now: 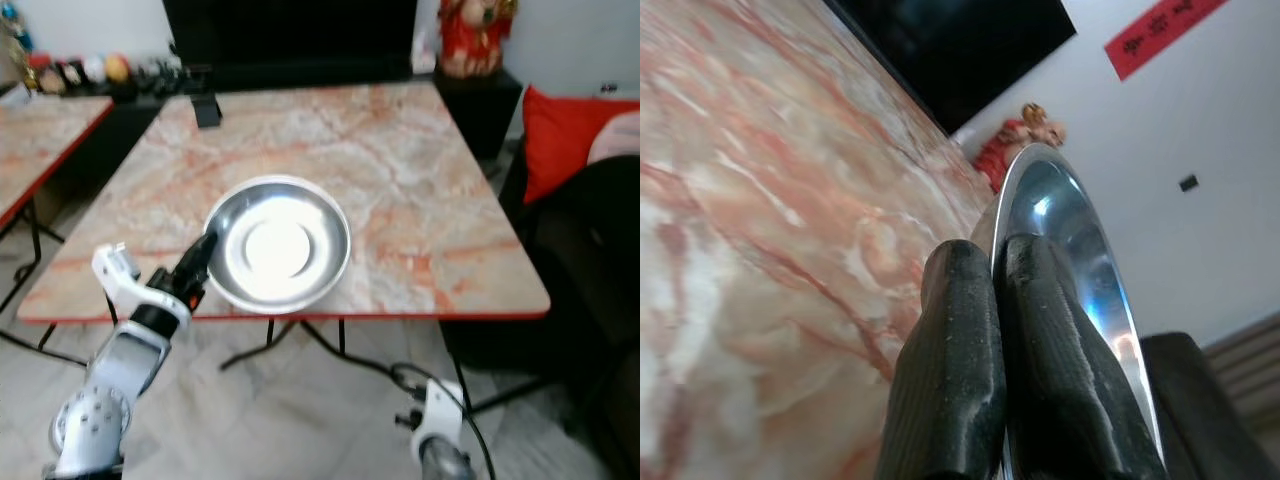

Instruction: Setting the table

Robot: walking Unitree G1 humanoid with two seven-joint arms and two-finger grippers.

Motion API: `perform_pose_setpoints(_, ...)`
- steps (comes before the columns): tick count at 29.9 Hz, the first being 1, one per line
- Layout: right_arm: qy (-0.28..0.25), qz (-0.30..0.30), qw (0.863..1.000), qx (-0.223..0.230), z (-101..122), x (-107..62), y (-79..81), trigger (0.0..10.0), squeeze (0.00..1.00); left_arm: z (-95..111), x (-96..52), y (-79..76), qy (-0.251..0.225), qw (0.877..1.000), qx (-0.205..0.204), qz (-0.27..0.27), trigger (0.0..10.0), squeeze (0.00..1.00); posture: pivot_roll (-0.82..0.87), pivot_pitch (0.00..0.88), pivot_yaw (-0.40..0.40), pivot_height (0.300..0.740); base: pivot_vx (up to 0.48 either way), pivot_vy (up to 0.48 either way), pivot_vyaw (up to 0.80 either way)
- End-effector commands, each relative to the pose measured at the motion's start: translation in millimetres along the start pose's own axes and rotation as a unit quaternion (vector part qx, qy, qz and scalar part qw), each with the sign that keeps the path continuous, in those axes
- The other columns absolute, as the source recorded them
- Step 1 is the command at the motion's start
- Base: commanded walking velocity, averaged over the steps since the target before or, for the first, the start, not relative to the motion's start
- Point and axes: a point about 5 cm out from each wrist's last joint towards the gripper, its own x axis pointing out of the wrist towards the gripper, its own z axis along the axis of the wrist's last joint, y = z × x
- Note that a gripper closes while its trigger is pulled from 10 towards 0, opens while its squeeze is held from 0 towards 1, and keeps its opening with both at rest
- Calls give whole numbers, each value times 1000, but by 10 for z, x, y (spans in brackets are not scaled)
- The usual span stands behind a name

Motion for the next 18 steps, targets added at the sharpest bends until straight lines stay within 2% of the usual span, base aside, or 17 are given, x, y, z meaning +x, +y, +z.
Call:
perform_pose_setpoints(1, 10, 9, 1000, 3, -51, -4, 83, 10000, 0, 80, -28, 42, -3, 999, 31, 6, 10000, 0, -94, 0, 52, 740, 0, 0, 0)
perform_pose_setpoints(2, 10, 9, 1000, 3, -51, -4, 83, 10000, 0, 80, -28, 42, -3, 999, 31, 6, 10000, 0, -94, 0, 52, 740, 0, 0, 0)
perform_pose_setpoints(4, 10, 9, 1000, 3, -47, -3, 82, 10000, 0, 131, -54, 98, 19, 996, 85, 3, 10000, 0, -93, 0, 51, 740, 0, 0, 0)
perform_pose_setpoints(6, 9, 9, 1000, 3, -46, -2, 81, 10000, 0, 146, -61, 110, 25, 995, 97, 1, 10000, 0, -88, 0, 49, 740, 0, 0, 0)
perform_pose_setpoints(8, 9, 9, 1000, 2, -39, -1, 77, 10000, 0, 275, -90, 179, 36, 990, 138, -6, 10000, 0, -82, 0, 48, 740, 0, 0, 0)
perform_pose_setpoints(14, 10, 10, 1000, 2, -37, -1, 75, 10000, 0, 372, -76, 255, 35, 987, 154, -3, 10000, 0, -79, 0, 47, 740, 0, 0, 0)
perform_pose_setpoints(17, 11, 11, 1000, 2, -39, 0, 76, 10000, 0, 349, -69, 251, 36, 988, 153, -4, 10000, 0, -79, 0, 47, 740, 0, 0, 0)
perform_pose_setpoints(18, 12, 10, 1000, 6, -42, -1, 75, 10000, 0, 284, -59, 239, 39, 989, 144, -3, 10000, 0, -83, 0, 44, 740, 0, 0, -750)
